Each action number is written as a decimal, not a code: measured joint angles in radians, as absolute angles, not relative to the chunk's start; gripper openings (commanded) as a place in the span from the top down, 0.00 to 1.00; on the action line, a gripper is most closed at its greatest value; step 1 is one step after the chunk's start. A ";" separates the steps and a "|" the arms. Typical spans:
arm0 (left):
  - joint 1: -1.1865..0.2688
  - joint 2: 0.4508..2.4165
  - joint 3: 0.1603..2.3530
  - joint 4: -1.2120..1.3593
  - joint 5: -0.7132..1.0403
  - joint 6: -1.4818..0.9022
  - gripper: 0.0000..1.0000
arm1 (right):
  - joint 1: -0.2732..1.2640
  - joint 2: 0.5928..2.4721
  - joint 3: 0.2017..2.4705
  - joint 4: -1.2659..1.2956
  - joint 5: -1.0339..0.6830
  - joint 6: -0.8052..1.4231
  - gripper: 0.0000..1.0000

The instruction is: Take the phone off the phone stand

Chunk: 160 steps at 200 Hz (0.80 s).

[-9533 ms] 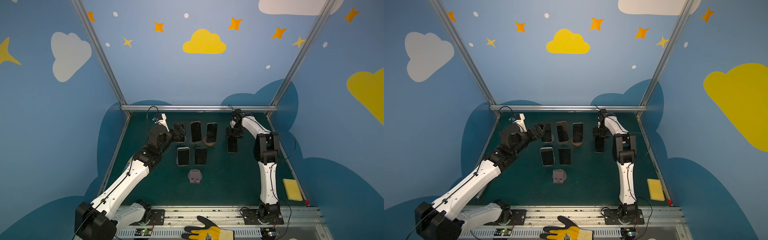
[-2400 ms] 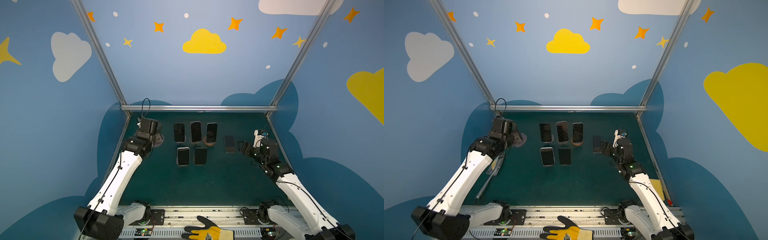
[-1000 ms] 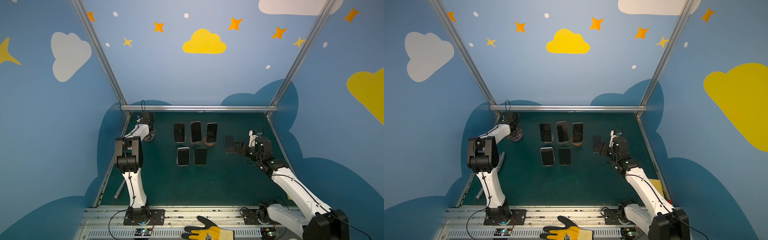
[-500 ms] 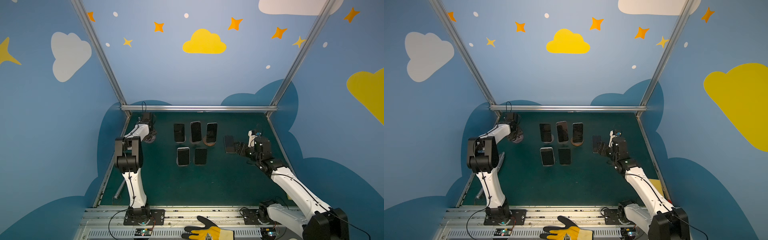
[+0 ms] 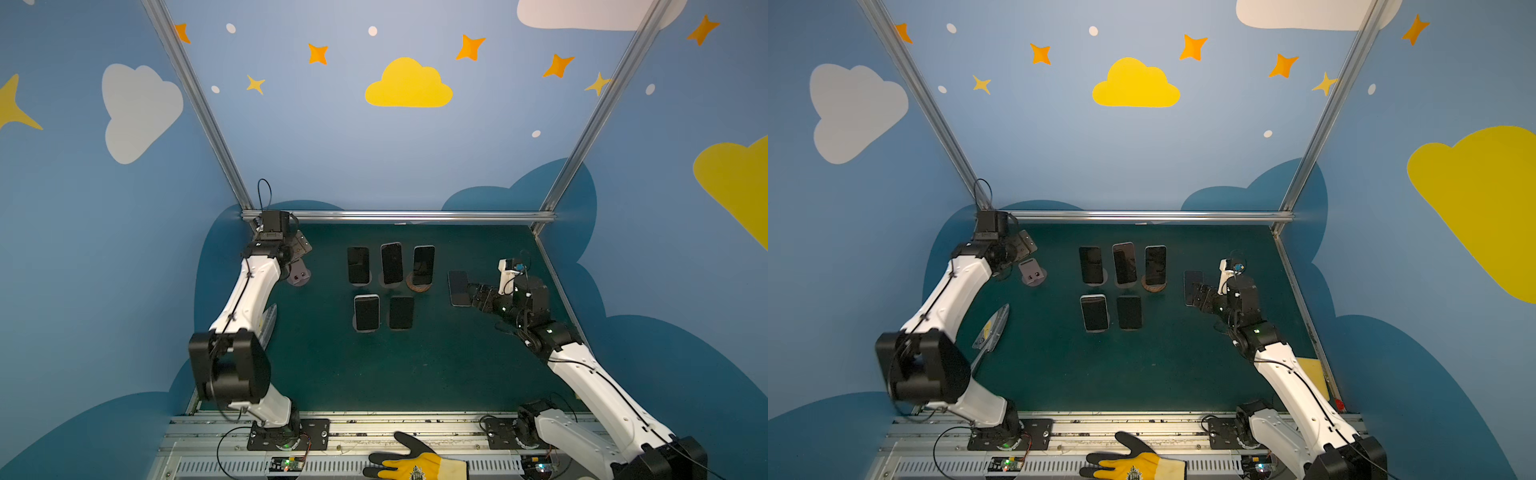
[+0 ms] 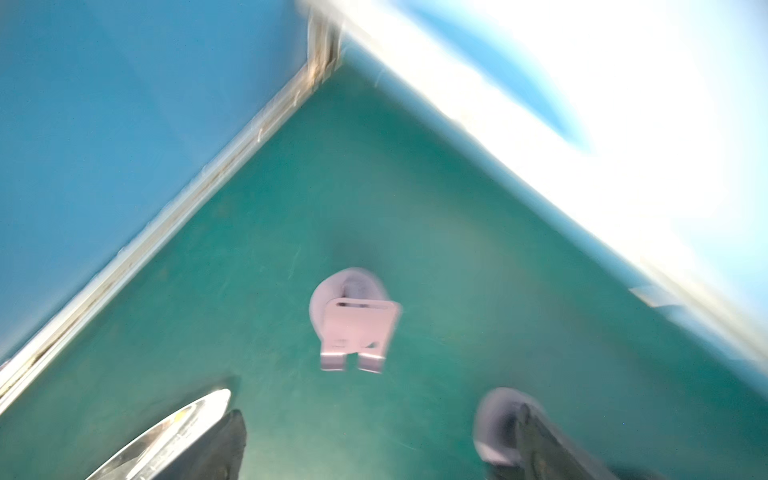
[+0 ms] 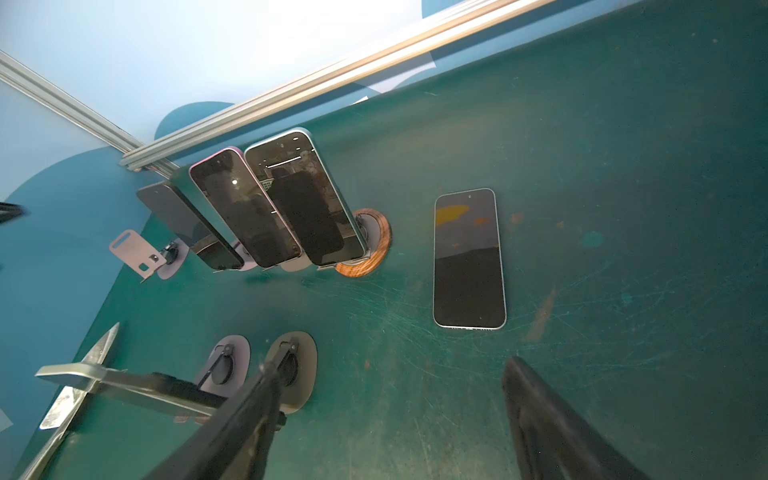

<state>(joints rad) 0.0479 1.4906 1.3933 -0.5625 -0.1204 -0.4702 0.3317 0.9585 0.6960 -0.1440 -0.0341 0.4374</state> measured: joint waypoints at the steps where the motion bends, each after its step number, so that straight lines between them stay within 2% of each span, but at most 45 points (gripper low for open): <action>1: 0.047 1.475 1.386 -0.558 -0.115 -0.472 0.00 | 0.332 0.958 0.696 -0.144 -0.035 0.437 0.16; 30: 0.027 1.206 1.227 -0.428 -0.042 -0.532 0.00 | 0.340 0.970 0.691 -0.115 -0.028 0.454 0.16; 57: -0.022 1.062 1.073 -0.281 -0.001 -0.607 0.00 | 0.350 0.992 0.691 -0.101 -0.023 0.468 0.21; 81: -0.065 1.041 1.025 -0.209 0.041 -0.683 0.00 | 0.373 0.981 0.686 -0.089 -0.038 0.466 0.21; 126: -0.088 1.063 1.122 -0.126 0.075 -0.744 0.00 | 0.427 0.863 0.617 -0.049 -0.043 0.503 0.18; 160: -0.098 1.038 0.950 -0.019 0.106 -0.834 0.00 | 0.446 0.855 0.652 -0.113 -0.004 0.541 0.19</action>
